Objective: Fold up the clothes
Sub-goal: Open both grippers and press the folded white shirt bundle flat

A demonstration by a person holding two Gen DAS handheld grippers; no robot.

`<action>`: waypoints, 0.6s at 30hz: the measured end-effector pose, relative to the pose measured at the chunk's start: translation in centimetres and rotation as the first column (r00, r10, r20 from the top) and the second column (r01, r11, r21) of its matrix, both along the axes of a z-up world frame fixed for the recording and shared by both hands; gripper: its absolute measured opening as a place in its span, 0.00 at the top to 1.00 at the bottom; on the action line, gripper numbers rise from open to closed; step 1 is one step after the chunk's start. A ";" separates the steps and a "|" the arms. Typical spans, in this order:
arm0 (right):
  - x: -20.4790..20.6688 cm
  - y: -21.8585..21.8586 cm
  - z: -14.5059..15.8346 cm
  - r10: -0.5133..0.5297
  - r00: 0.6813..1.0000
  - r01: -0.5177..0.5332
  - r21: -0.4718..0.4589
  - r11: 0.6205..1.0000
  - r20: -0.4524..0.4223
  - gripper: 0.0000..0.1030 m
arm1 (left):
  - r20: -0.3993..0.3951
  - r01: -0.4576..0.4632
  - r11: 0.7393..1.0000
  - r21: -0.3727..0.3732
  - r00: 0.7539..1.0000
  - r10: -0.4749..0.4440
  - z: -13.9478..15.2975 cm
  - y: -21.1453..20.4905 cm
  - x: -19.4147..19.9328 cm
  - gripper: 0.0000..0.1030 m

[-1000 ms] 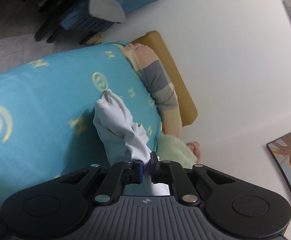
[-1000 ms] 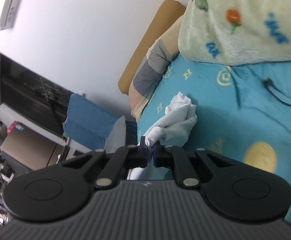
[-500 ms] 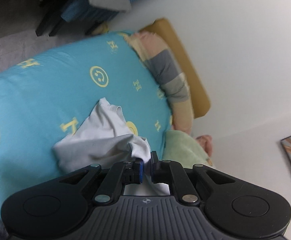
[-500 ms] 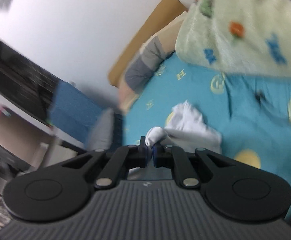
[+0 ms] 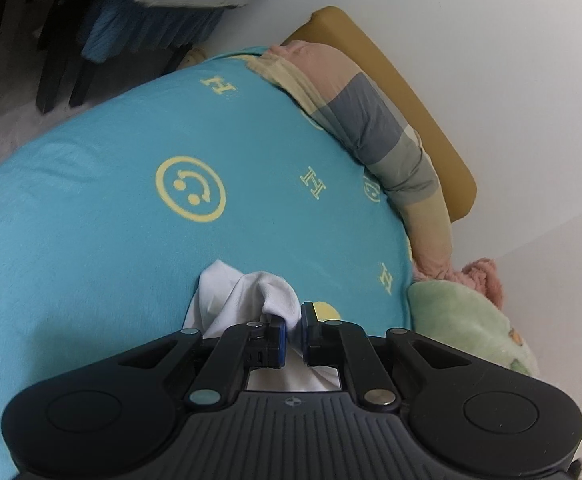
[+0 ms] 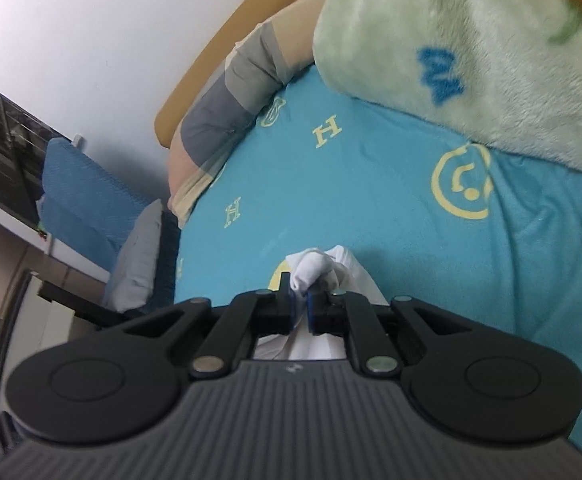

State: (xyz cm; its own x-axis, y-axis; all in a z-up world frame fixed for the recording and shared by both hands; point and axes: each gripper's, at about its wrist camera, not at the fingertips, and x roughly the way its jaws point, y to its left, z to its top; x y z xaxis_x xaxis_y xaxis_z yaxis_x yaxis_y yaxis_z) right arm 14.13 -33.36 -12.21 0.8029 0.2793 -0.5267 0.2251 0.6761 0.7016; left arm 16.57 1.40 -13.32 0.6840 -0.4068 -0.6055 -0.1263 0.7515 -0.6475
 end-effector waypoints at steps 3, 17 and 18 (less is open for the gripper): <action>1.1 -0.2 -1.2 0.020 1.000 -0.020 0.005 1.000 -0.004 0.80 | 0.029 0.061 0.996 0.066 0.998 -0.063 0.9 -1.0 0.7 0.80; -0.6 3.3 0.2 0.229 0.972 -0.206 -0.263 0.943 0.057 0.48 | 0.114 0.213 0.874 0.437 0.951 -0.288 1.8 -6.5 -1.1 0.08; 0.1 3.8 -0.4 0.250 0.968 -0.231 -0.293 0.928 0.027 0.54 | 0.088 0.221 0.862 0.457 0.953 -0.291 0.9 -6.8 -0.6 0.08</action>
State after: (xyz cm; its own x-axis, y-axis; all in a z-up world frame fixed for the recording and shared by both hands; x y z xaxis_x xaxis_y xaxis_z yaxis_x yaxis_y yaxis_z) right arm 14.25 -29.57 -12.62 0.7644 0.3132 -0.5635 -0.0073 0.8782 0.4782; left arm 15.93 -5.37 -12.40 0.6881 -0.2978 -0.6617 0.1808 0.9535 -0.2411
